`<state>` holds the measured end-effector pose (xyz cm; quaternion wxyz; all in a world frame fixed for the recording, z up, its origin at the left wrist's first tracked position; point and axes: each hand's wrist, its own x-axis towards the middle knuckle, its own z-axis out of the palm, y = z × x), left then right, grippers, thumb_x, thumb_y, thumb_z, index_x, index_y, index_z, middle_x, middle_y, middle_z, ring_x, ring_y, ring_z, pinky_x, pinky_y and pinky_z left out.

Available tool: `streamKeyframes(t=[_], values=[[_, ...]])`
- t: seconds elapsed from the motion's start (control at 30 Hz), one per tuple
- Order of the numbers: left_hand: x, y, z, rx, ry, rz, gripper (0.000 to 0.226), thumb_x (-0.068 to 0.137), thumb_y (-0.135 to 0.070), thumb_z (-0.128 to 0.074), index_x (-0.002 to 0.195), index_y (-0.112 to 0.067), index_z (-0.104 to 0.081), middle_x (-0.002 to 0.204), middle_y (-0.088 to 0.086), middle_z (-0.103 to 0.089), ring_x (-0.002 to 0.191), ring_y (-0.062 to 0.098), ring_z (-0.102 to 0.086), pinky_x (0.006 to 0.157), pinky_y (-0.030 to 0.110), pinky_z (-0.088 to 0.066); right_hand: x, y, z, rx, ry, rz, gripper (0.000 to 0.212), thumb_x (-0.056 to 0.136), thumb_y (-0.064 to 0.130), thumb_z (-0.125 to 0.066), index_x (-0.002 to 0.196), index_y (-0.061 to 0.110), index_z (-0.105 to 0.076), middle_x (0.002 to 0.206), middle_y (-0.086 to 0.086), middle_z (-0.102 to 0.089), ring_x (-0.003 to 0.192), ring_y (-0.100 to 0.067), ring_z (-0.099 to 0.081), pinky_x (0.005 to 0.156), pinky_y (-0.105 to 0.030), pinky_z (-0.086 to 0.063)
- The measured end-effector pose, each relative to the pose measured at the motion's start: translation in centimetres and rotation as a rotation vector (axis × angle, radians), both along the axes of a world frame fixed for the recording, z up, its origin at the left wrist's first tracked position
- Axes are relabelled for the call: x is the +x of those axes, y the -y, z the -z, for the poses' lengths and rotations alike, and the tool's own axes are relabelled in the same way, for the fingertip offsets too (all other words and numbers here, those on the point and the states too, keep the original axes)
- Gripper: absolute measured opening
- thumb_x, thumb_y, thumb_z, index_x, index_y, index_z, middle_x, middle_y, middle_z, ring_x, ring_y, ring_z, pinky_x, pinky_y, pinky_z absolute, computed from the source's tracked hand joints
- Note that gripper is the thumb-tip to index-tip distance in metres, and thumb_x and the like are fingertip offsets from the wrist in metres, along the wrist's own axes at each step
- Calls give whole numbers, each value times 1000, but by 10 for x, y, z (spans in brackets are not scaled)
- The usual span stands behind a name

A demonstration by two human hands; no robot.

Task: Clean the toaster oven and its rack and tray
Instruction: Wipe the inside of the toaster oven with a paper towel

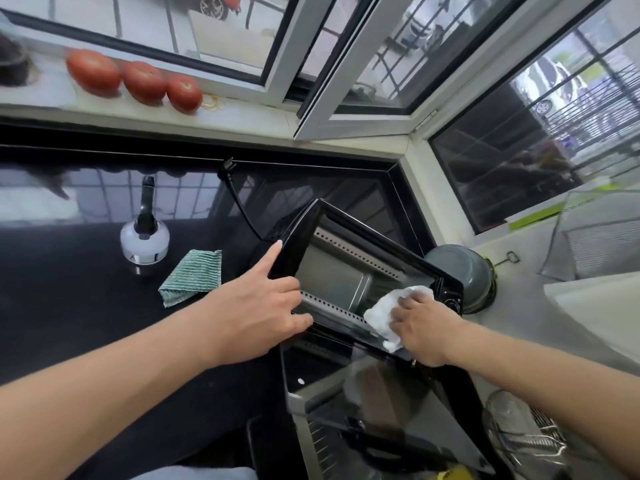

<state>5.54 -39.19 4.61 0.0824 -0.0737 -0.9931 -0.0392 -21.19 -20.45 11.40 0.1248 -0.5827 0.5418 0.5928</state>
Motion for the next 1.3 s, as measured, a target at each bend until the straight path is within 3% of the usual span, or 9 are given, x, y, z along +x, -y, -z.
streamKeyframes(t=[0.13, 0.2, 0.27, 0.43, 0.6, 0.8, 1.07, 1.2, 1.3], values=[[-1, -3, 4, -1, 1, -15, 41, 92, -15, -45, 124, -24, -70, 87, 2, -63, 102, 25, -64, 118, 76, -16, -19, 36, 41, 226, -28, 77, 42, 95, 17, -49, 136, 10, -51, 139, -12, -48, 132, -37, -39, 106, -53, -38], [0, -6, 5, -4, -5, -32, 41, 95, -15, -40, 123, -23, -70, 84, 2, -60, 99, 25, -63, 117, 76, -16, -22, 51, 56, 298, 4, 70, 39, 87, 12, -56, 126, 10, -53, 131, -9, -52, 124, -33, -50, 97, -50, -47], [1, -8, 6, -10, 13, -46, 45, 98, -14, -32, 124, -22, -68, 85, 3, -59, 100, 27, -62, 117, 76, -13, -31, 66, 73, 249, 21, 115, 28, 81, 15, -65, 108, 16, -59, 117, -3, -64, 108, -23, -64, 91, -42, -52], [0, -10, 2, 11, 63, -86, 54, 93, -13, -26, 125, -23, -69, 87, 3, -60, 103, 27, -61, 117, 75, -15, -46, 75, 102, 264, 86, 167, 33, 85, 9, -63, 117, 4, -67, 119, -15, -67, 105, -31, -66, 94, -39, -54], [0, -7, -3, 38, 36, -60, 50, 84, -12, -50, 128, -25, -71, 84, 3, -62, 101, 25, -64, 112, 76, -30, -30, 58, 61, 213, 119, 164, 36, 84, 4, -57, 120, 2, -63, 129, -17, -58, 115, -35, -58, 98, -41, -51], [0, -9, -2, 42, 50, -40, 46, 81, -14, -60, 124, -27, -71, 84, -2, -60, 105, 23, -62, 115, 74, -25, -4, 6, -20, 96, 139, 1, 31, 91, 19, -49, 115, 13, -68, 124, -7, -53, 113, -28, -49, 103, -42, -42], [3, -12, 0, 90, 23, -57, 46, 80, -18, -69, 123, -31, -73, 92, -2, -67, 111, 21, -63, 115, 73, -27, 12, 3, 20, 52, 158, 124, 26, 88, 14, -50, 104, 6, -70, 114, -13, -66, 109, -32, -59, 101, -41, -45], [4, -10, 2, 92, -14, -58, 47, 70, -16, -77, 115, -30, -78, 85, -1, -69, 105, 23, -69, 106, 73, -40, 15, -7, -9, -2, 224, -20, 20, 84, 12, -48, 90, 14, -67, 99, -7, -69, 99, -26, -59, 98, -36, -41], [7, -15, 8, 74, -75, -54, 47, 68, -15, -80, 113, -27, -79, 86, 4, -70, 106, 26, -70, 104, 73, -41, 17, -17, -29, -9, 280, 63, 20, 81, 9, -47, 86, 14, -65, 93, -6, -69, 95, -24, -49, 97, -35, -38]])
